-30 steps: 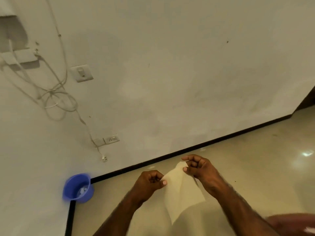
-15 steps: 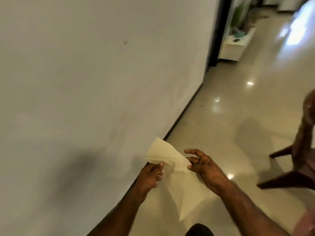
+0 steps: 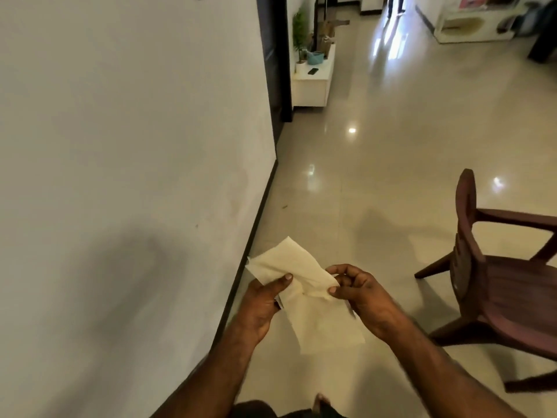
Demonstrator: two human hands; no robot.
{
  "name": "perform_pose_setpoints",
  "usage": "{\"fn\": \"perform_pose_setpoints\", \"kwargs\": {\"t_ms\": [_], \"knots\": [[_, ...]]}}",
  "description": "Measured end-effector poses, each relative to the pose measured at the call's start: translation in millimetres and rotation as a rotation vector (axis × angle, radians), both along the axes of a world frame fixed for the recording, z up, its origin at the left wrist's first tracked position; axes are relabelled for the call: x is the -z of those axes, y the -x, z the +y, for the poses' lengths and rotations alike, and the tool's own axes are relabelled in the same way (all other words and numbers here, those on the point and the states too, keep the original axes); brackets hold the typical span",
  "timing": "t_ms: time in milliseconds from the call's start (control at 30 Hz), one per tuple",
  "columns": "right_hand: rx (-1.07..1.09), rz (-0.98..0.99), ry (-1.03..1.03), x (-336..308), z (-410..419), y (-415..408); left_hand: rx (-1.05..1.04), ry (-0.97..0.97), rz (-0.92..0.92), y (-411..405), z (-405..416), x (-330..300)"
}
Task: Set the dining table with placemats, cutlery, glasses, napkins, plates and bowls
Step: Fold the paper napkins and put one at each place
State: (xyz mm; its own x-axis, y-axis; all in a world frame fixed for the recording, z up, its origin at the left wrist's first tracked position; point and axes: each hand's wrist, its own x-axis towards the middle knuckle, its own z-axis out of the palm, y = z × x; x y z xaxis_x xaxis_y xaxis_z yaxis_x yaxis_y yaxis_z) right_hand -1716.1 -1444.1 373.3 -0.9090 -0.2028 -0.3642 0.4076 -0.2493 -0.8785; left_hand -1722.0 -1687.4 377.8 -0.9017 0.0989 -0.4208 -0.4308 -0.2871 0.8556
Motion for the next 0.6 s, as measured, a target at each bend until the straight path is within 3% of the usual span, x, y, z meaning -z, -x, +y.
{"fn": "perform_pose_setpoints", "kwargs": {"t_ms": [200,433,600], "knots": [[0.082,0.019,-0.151,-16.7,31.5,129.2,0.042,0.094,-0.044,159.0,47.5,-7.5],[0.419,-0.256,0.008,14.9,74.5,289.0,0.276,0.083,-0.288,358.8,105.2,16.5],[0.598,-0.381,0.036,7.7,119.9,376.7,0.499,0.161,-0.288,482.7,165.9,21.0]]}}
